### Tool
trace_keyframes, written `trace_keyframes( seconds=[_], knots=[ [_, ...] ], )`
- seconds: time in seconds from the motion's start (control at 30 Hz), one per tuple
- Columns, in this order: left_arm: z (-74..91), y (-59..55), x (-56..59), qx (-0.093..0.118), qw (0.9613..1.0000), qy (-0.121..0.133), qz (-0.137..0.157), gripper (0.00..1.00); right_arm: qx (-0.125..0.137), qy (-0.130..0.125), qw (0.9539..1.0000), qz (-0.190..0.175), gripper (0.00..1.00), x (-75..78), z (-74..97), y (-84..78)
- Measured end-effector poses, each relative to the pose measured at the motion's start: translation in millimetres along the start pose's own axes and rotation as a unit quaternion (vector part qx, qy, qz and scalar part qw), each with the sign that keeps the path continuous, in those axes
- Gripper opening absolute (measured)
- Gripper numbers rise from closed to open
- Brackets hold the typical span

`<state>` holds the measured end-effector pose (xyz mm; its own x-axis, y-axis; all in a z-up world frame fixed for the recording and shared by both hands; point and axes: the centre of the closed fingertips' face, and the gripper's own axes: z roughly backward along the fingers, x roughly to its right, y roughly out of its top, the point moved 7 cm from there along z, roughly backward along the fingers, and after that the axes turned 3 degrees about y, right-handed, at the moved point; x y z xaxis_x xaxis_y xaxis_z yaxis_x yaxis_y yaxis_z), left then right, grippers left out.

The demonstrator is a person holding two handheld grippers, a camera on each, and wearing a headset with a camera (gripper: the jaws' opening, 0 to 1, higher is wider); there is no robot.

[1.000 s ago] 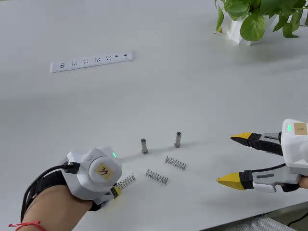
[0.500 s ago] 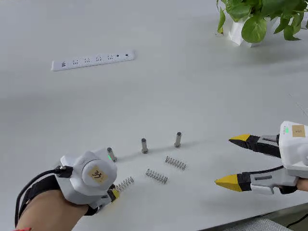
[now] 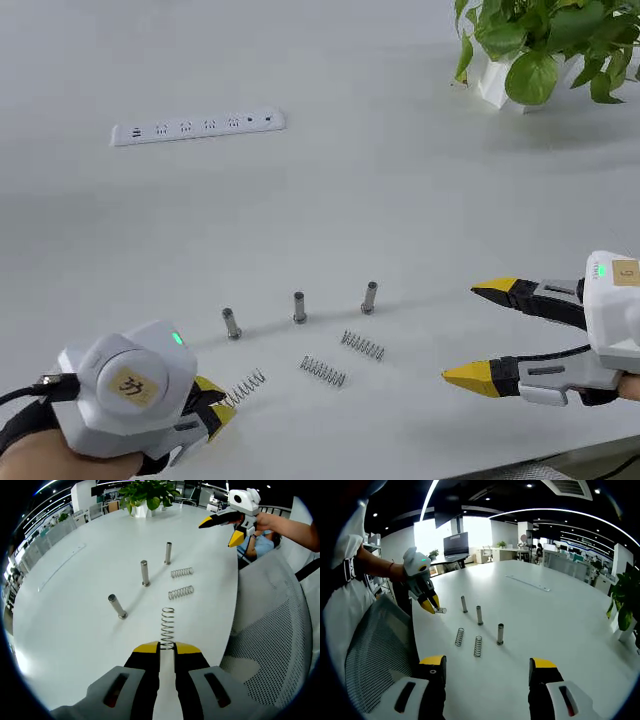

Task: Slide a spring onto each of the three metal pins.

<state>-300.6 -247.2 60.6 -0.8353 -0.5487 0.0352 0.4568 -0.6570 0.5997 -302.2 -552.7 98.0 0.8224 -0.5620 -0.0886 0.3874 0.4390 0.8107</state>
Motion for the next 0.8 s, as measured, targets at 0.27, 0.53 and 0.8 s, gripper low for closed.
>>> trace_keyframes(
  seconds=[0.27, 0.53, 0.8],
  knots=[
    [12.0, 15.8, 6.0, 0.065, 0.9978, -0.006, 0.010, 0.07, 0.006, 0.015, 0.9996, 0.024, 0.62, -11.4, -4.1, 28.2],
    [22.7, 30.0, 14.7, 0.124, 0.9920, -0.016, 0.017, 0.07, 0.015, 0.049, 0.9983, 0.029, 0.54, -33.9, -15.9, 57.4],
    [30.1, 39.2, 18.6, 0.165, 0.9856, -0.020, 0.031, 0.07, 0.060, 0.092, 0.9938, -0.013, 0.44, -55.9, -35.9, 79.5]
  ],
)
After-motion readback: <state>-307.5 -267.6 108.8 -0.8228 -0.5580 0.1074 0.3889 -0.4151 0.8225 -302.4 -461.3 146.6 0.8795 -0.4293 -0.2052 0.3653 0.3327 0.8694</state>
